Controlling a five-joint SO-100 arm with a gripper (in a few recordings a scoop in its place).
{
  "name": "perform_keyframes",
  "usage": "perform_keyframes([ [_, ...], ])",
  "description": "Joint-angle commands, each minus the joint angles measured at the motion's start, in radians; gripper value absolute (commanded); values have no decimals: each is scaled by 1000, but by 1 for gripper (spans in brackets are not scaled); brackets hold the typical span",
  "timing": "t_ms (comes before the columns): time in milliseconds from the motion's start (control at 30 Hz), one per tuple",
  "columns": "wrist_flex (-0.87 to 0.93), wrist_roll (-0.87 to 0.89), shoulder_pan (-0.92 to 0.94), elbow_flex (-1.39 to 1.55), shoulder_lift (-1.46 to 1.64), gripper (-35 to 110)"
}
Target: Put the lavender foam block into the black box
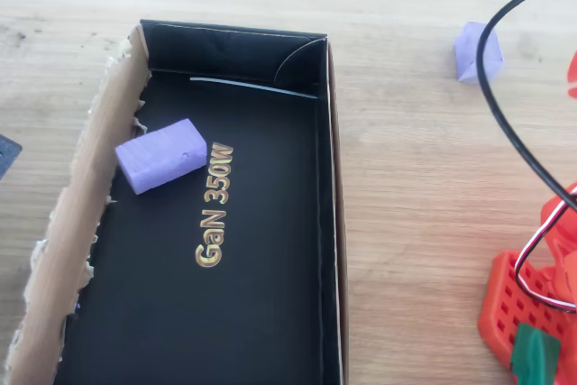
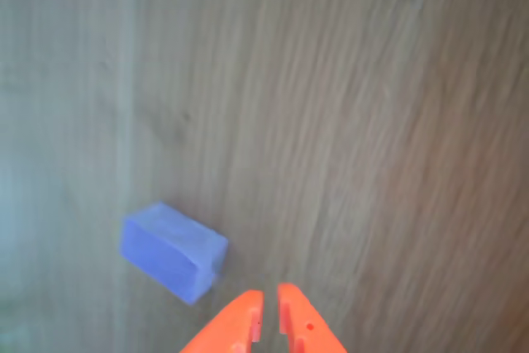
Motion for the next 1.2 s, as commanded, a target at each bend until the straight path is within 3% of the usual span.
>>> perform_keyframes([
  [0,-6,-20,29,-127,-115,0],
  [633,20,-123,126,-212,-173,0],
  [1167,31,-112,15,-402,-377,0],
])
